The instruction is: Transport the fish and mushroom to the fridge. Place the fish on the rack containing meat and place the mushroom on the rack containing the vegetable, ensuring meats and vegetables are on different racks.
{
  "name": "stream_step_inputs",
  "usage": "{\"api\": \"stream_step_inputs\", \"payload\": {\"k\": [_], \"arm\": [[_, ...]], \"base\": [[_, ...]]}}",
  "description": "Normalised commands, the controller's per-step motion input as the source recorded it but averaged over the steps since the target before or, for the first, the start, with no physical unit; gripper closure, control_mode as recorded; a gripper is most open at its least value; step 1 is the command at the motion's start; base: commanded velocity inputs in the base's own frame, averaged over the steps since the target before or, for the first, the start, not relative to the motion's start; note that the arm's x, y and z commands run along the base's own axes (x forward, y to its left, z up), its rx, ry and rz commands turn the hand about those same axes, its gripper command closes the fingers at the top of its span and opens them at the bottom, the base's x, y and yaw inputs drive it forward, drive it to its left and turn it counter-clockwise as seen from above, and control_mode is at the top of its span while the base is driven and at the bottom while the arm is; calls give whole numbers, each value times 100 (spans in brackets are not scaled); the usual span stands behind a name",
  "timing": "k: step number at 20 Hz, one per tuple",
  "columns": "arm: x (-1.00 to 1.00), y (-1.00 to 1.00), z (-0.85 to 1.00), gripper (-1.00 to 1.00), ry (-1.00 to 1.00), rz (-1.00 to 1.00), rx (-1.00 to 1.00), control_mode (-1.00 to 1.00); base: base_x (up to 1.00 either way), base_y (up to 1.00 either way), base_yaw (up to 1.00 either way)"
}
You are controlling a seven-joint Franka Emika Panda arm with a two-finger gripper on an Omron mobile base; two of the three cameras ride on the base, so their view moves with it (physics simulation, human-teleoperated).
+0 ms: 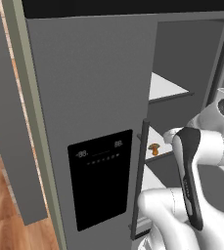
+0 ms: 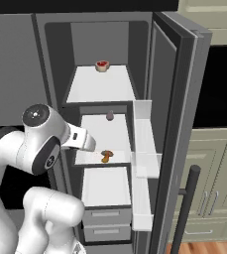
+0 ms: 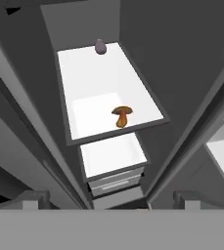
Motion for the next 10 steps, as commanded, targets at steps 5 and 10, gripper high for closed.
{"api": "stream_step_inputs", "payload": {"k": [5, 10], "arm": [[-37, 9, 35, -100, 0, -10, 0, -100], [-56, 0, 43, -100, 0, -8, 0, -100]], "base": [[0, 0, 0], [0, 0, 0]]}}
